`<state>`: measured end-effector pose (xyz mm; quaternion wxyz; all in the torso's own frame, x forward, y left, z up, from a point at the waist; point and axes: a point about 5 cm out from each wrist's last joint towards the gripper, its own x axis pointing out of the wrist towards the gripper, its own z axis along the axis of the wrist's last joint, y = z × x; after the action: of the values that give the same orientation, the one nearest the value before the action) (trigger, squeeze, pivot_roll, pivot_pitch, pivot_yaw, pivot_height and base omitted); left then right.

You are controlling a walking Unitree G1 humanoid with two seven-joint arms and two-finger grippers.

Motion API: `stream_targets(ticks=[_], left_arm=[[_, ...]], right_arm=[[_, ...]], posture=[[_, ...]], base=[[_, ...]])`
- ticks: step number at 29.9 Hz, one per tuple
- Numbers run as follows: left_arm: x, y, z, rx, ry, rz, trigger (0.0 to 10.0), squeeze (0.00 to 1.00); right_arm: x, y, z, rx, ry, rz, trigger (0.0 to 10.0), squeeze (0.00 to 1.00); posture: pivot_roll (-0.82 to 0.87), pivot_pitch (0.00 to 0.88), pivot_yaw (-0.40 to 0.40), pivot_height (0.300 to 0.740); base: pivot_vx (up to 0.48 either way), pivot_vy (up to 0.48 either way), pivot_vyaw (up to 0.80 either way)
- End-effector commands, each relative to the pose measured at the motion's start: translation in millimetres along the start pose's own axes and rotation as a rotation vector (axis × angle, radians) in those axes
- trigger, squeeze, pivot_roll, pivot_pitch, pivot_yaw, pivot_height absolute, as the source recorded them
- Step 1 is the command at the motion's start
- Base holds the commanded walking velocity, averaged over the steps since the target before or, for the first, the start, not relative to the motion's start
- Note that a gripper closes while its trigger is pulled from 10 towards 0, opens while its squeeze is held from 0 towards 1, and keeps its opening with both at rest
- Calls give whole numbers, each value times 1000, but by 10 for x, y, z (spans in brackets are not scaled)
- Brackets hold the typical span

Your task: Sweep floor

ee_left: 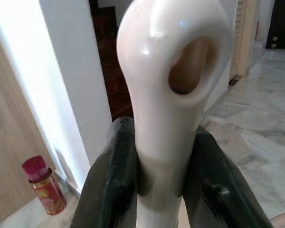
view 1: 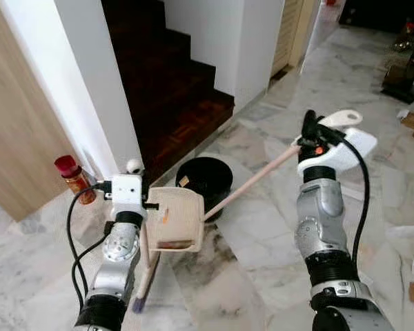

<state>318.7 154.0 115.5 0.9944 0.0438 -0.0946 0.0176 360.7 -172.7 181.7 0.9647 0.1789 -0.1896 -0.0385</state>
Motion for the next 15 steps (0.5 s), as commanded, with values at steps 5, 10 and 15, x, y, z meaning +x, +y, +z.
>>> stream_targets(ticks=[5, 10, 15], left_arm=[[56, 11, 92, -1, -41, 5, 10000, 0], [59, 4, 95, -2, -42, 6, 10000, 0], [58, 4, 96, -2, -43, 7, 10000, 0]], right_arm=[[53, 38, 102, -3, -46, 11, 10000, 0], [62, 51, 107, -12, -46, 19, 10000, 0], [59, 57, 104, -6, -46, 21, 10000, 0]], posture=[[80, 0, 2, 740], [79, 0, 0, 740], [80, 0, -2, 740]], base=[[0, 0, 0], [0, 0, 0], [0, 0, 308]])
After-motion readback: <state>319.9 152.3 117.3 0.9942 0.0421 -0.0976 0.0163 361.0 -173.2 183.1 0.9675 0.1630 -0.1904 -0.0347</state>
